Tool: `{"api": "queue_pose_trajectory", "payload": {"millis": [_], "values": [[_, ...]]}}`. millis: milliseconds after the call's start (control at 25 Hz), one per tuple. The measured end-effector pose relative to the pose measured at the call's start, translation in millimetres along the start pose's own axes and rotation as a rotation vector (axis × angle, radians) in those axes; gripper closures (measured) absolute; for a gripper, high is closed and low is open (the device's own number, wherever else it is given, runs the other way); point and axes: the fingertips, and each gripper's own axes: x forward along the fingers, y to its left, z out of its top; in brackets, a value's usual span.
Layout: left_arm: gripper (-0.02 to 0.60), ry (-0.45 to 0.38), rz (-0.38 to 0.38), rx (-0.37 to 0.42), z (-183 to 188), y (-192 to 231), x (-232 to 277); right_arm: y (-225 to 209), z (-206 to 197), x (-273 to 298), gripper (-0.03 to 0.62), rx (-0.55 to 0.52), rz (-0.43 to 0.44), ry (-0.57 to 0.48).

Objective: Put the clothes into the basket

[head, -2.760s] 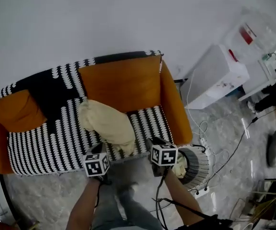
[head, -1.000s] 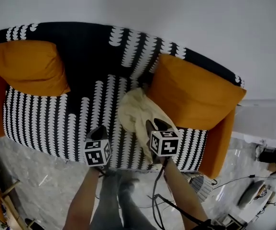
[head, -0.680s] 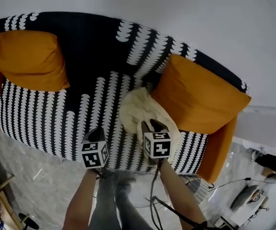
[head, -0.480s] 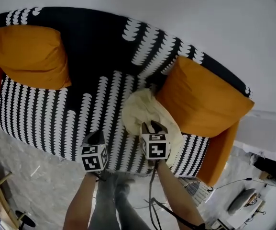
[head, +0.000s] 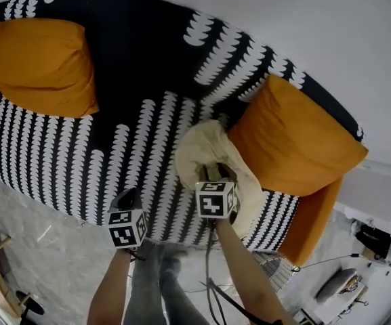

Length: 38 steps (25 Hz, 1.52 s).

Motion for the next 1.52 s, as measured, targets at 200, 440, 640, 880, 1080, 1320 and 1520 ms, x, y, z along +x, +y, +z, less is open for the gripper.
{"api": "queue_pose_trajectory", "payload": {"millis": [200,440,640,880,1080,1320,1520], "values": [[0.578,0.020,0.011,-0.004,-4,1,-3,0,-2,6,0.414,-0.035,-0.047,0.020],[0.578,0.028,-0.015,0.000,1,-2,-5,-5,-1,9,0.422,0.007,-0.108,0.063],[0.578,-0.017,-0.014,0.016,0,3,8,-18,1,24,0.482,0.030,-0.157,0.013],[0.578,-0.004,-0.003,0.021,1,6,-6,-18,0,18,0.545,0.001,-0.153,0.023],[0.578,-0.019,-0.019,0.029,-2,6,-5,-14,1,9,0.554,0.068,-0.118,0.004],[0.578,-0.064,-0.031,0.025,0,-12,-11,-4,3,-12,0.557,0.063,-0.091,-0.068],[0.578,-0.076,-0.067,0.051,9,-33,-38,6,2,-58,0.557,0.076,-0.065,-0.089]]}}
